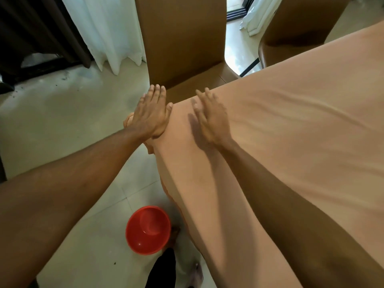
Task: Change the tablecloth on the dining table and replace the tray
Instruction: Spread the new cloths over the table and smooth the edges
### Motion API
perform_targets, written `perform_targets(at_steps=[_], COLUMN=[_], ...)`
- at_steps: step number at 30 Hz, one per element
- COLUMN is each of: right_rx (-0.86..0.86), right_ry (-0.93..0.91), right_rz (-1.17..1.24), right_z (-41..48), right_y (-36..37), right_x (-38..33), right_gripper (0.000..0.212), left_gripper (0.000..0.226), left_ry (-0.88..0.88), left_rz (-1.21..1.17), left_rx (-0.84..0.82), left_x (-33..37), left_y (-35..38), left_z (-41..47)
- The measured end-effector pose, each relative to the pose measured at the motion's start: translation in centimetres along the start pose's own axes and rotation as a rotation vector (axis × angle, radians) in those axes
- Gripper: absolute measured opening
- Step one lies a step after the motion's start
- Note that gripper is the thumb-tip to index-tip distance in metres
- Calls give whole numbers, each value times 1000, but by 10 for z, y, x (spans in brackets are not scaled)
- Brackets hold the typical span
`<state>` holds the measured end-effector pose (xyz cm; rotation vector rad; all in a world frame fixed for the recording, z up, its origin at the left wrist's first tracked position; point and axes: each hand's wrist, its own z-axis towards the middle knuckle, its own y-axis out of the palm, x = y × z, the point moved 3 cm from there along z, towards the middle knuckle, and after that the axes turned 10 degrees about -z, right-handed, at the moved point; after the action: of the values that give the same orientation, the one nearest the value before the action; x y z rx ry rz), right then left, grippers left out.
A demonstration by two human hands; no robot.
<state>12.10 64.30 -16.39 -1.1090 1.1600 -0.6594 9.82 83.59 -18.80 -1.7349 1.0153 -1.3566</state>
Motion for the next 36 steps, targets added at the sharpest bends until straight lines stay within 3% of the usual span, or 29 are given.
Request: perform_targets(at_steps=[3,5,7,10,14,17,20,23,26,29,36], right_rx=[100,1,-83,-136,-135,-102,109,163,-7,-117,-97], right_ry=[248,437,471,225,-93,-166,-3,261,489,600,170], right_rz=[-202,-272,-304,-386,-292,-175,-91,-231,-378,-401,-344], right_z=[-34,-51,-60,-82,-168,-212,-222,-212,-212,-245,-413], right_y=[-27,-35,-31,-4,33,28,-14,-56,-78,-63,1], right_x=[70,110,118,70,-28,-41,8,92,169,190,29], right_gripper=[54,58,64,66,57,50,34,45,66,71,66], left_gripper=[62,63,63,59,57,60,61,62,62,62,58], left_ry=[120,208,263,379,459,549,560,534,531,472,526], left_rz=[74,56,41,32,21,57,113,145,153,151,115], left_rx=[94,114,92,14,-104,-179,-195,-143,-131,-106,-123], left_x=[22,45,66,94,117,124,125,118,108,102,158], left_y=[1,8,17,30,41,54,67,73,76,76,96], left_z=[-12,-23,-30,-32,-29,-38,-55,-79,-103,-118,-159])
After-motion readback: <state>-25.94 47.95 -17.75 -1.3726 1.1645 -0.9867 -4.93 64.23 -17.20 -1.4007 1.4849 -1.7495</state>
